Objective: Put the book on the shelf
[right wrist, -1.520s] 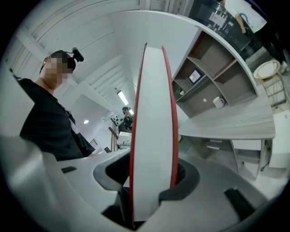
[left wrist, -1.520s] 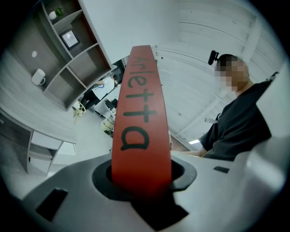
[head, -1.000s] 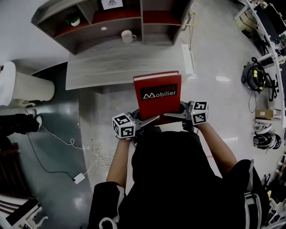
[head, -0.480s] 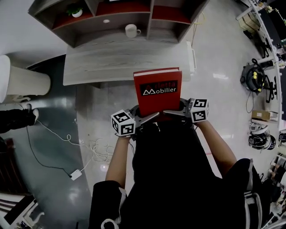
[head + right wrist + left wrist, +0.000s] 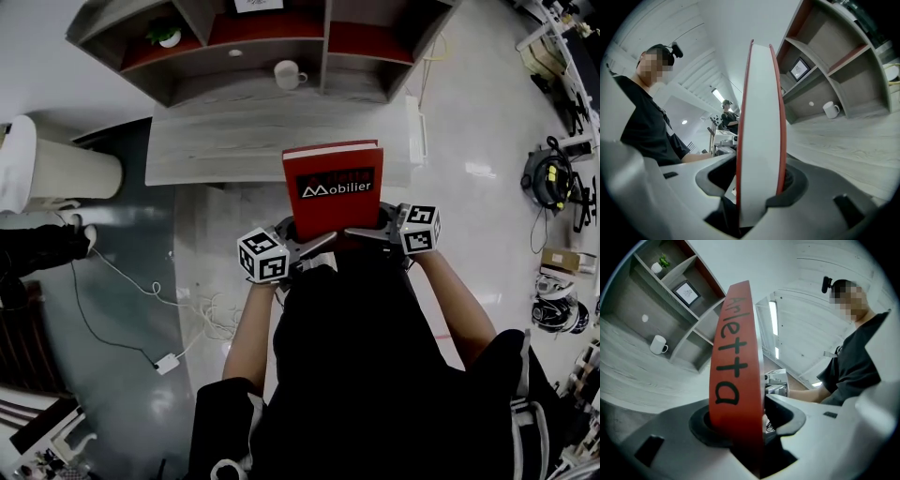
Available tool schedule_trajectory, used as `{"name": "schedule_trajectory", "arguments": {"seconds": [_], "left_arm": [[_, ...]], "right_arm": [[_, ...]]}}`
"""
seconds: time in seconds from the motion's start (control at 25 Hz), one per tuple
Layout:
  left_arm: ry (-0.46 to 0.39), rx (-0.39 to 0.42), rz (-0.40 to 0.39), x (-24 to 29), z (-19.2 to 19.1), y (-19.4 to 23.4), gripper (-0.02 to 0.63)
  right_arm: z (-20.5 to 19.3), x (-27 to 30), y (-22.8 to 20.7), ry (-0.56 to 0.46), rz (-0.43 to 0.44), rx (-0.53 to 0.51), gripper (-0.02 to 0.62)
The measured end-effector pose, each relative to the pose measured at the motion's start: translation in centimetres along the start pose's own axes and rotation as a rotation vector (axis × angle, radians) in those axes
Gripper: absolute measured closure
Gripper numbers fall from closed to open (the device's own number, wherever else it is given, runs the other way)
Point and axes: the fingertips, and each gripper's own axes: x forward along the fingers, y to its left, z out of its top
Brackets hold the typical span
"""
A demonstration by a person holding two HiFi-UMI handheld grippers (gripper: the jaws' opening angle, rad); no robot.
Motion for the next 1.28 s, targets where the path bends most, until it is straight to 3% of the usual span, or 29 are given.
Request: {"name": "schedule_trajectory", "arguments": {"seconds": [0.64,1.04,1.28], "left_arm": [[0.130,-0.041,0.047,10.8,8.0,11.1,0.385],[0.199,-0.056,0.117,15.3,9.0,16.8,0.351],[0.249,-0.025,0.170,17.5,9.2,19.6,0.339]], "right_arm": [[7.4,-5.2,-14.8,-0.033,-0.033,-0.011,0.377],[7.9,-7.1,-21.8,0.006,-0.059,0.007,0.370],[7.9,-8.1,-25.4,0.065,-0.077,-0.016,0.365]]}}
